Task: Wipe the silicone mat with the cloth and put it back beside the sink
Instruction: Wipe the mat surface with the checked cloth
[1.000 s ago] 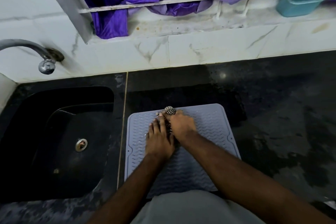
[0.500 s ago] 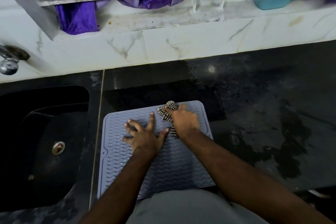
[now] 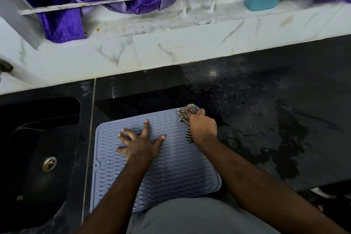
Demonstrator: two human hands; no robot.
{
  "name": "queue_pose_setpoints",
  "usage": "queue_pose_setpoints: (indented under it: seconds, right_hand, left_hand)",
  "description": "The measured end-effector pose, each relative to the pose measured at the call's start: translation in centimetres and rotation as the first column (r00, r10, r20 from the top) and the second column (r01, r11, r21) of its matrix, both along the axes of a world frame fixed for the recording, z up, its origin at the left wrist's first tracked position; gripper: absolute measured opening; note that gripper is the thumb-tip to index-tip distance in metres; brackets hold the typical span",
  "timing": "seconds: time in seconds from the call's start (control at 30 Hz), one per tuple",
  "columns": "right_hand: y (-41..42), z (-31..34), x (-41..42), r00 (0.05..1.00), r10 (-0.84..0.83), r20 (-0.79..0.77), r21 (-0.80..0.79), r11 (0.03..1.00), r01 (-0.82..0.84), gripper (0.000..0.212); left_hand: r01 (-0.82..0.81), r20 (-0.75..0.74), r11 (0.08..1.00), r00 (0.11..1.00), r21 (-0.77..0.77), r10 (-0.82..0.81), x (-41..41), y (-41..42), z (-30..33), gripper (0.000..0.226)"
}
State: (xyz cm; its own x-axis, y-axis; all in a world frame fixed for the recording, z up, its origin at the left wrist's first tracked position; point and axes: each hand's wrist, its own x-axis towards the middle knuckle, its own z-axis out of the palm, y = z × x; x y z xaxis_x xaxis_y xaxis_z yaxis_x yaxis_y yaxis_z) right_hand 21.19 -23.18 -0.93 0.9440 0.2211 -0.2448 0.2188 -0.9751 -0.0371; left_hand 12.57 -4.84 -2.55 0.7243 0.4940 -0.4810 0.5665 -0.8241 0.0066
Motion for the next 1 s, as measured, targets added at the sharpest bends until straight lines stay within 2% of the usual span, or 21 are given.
queue_pose_setpoints:
  seconds: [0.17,0.37,0.47,0.6,0.67,0.73,0.8,0.9,1.0]
  right_hand:
    - [-1.3,0.1,-0.2,0.998,-0.070,0.000,-0.025,0.997,0.070,0.050]
    - [-1.4,0.9,-0.9,0.994,-0.110,-0.028,-0.059,0.992,0.108,0.032]
    - [-0.8,1.6,-1.8,0.990,-0.128,-0.058,-0.050,0.991,0.125,0.035]
    - [-0.6,2.3,-1.4,0.975,-0.152,-0.162,0.027,0.987,0.159,0.037]
    - [-0.4,2.6,-1.2,0.953,-0.146,-0.266,0.123,0.975,0.184,0.036]
    - [0.0,2.9,-1.5,0.946,-0.138,-0.295,0.246,0.945,0.214,0.037]
    - [0.0,3.1,-1.8,0.960,-0.141,-0.243,0.326,0.920,0.217,0.037]
    - [-0.6,3.9,-1.9,0.955,-0.236,-0.177,0.407,0.866,0.289,0.049]
    - [-1.2,5.5,-1.7,0.950,-0.310,0.045,0.423,0.867,0.263,0.069]
  left_hand:
    - [0.019,0.042,0.999,0.999,0.027,-0.021,-0.7,0.0,-0.3,0.098]
    - [0.065,0.029,0.995,0.997,0.069,-0.067,-0.7,-0.1,-0.3,0.096]
    - [0.080,0.019,0.994,0.997,0.073,-0.081,-0.7,0.0,-0.2,0.096]
    - [0.106,0.024,0.994,0.994,0.040,-0.107,-0.7,0.4,0.2,0.096]
    - [0.117,0.024,0.993,0.993,0.015,-0.117,-0.9,0.7,0.4,0.096]
    - [0.118,0.061,0.993,0.991,-0.015,-0.117,-1.1,1.2,0.6,0.098]
    - [0.155,0.130,0.987,0.980,-0.032,-0.149,-1.2,1.5,0.6,0.101]
    - [0.323,0.226,0.944,0.926,-0.066,-0.301,-1.0,1.5,0.2,0.105]
    - [0.408,0.207,0.905,0.902,-0.122,-0.379,-0.8,1.3,-0.4,0.113]
